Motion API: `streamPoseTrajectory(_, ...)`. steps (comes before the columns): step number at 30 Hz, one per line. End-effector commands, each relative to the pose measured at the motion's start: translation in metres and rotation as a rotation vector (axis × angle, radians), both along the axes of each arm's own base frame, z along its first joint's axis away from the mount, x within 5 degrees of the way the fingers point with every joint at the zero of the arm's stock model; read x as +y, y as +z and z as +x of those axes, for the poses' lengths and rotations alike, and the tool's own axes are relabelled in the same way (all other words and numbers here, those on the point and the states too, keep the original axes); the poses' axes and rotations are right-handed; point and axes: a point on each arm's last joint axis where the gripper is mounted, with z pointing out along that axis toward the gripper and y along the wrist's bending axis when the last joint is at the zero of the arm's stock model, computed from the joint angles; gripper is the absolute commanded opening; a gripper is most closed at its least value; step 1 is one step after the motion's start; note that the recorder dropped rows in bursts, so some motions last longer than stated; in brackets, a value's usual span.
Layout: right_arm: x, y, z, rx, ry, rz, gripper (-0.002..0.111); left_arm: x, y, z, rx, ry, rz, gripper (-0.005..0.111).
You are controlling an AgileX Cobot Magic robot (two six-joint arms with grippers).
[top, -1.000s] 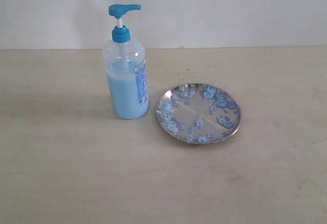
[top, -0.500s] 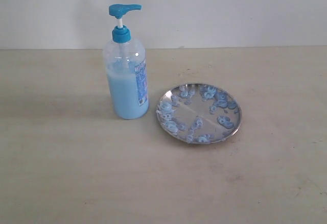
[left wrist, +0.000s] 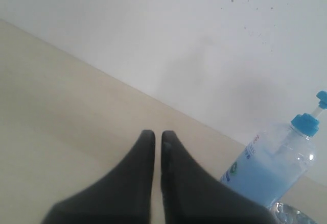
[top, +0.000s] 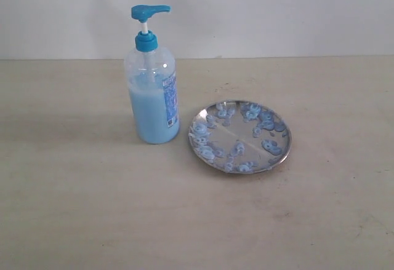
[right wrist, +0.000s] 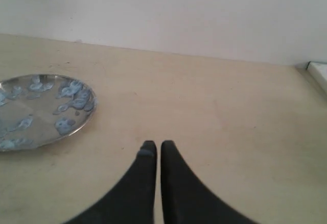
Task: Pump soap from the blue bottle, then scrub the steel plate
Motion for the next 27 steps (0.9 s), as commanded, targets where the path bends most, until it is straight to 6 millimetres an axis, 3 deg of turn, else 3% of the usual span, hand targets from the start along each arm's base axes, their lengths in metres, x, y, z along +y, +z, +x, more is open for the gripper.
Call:
streamPoseTrajectory(1, 0.0030, -0.0070, -0.0004, 0.039, 0.031, 0.000, 0.000, -0.0001, -0.0009, -0.0002, -0.002, 0.000, -0.006, 0.004)
streamPoseTrajectory(7, 0.0091, -0.0061, 0.0001, 0.027, 0.093, 0.025, 0.000, -0.0001, -0.0009, -0.0002, -0.002, 0.000, -0.006, 0.004)
streamPoseTrajectory(16, 0.0042, -0.0064, -0.0003, 0.022, -0.011, 0.089, 0.000, 0.0000, -0.0012, -0.0001, 0.002, 0.001, -0.006, 0.004)
streamPoseTrajectory(27, 0.0046, -0.0077, -0.0006, 0.037, -0.008, 0.096, 0.000, 0.0000, -0.0012, -0.0001, 0.002, 0.001, -0.006, 0.004)
